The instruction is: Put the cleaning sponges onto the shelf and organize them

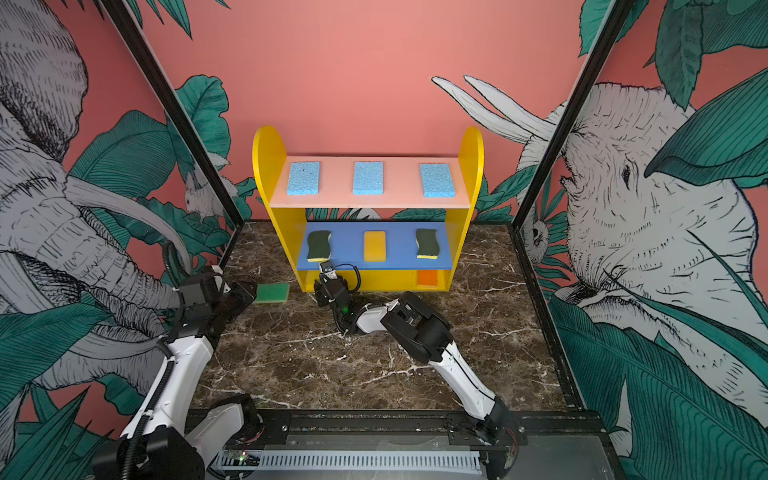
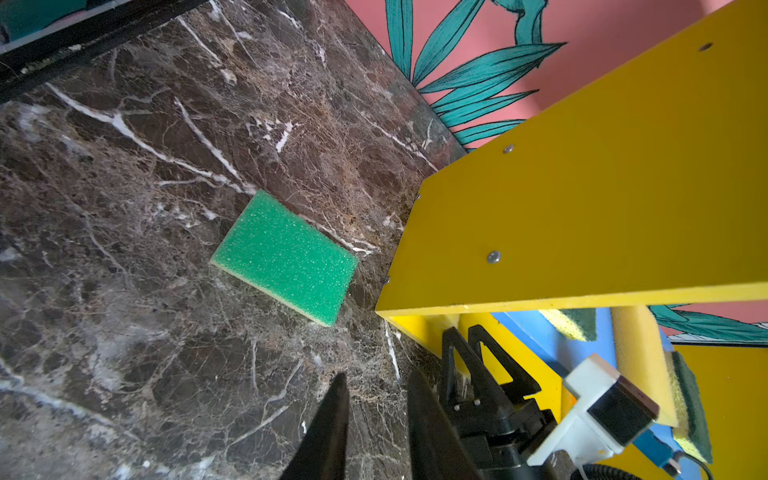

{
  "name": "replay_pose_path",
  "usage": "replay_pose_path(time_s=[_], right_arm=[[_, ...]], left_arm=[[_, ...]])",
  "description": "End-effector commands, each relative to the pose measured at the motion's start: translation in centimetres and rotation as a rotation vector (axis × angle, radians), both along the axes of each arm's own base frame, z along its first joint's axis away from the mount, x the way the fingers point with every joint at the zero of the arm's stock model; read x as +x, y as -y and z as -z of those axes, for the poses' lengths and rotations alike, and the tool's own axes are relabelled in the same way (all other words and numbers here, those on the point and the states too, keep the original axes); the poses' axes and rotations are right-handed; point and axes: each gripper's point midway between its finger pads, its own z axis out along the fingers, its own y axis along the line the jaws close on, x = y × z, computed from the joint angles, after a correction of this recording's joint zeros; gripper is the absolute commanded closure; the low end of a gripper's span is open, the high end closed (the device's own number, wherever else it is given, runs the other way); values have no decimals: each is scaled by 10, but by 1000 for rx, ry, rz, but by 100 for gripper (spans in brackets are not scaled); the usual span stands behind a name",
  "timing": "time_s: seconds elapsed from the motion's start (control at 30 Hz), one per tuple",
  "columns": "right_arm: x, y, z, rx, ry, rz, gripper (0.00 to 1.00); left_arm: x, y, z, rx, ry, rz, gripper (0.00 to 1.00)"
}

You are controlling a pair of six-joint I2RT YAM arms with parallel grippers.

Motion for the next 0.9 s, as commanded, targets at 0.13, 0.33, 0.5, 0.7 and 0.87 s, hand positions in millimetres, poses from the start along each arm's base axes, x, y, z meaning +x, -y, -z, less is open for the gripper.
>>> replay_pose_path(time_s=[0.13, 0.33, 0.5, 0.7, 0.87], right_arm=[[-6, 21, 42, -123, -78, 40, 46], [-13, 22, 38, -152, -16, 30, 46], [-16, 20, 36, -157, -3, 25, 46], [-16, 19, 23, -137, 37, 42, 44], [-13, 23, 15, -150, 67, 74, 45]], left_arm=[[3, -1, -6, -8, 27, -3, 73], [3, -1, -5, -7, 30, -4, 73], [2, -1, -5, -6, 27, -4, 73], [1, 0, -6, -10, 29, 0, 73], [0, 1, -6, -10, 33, 2, 73]])
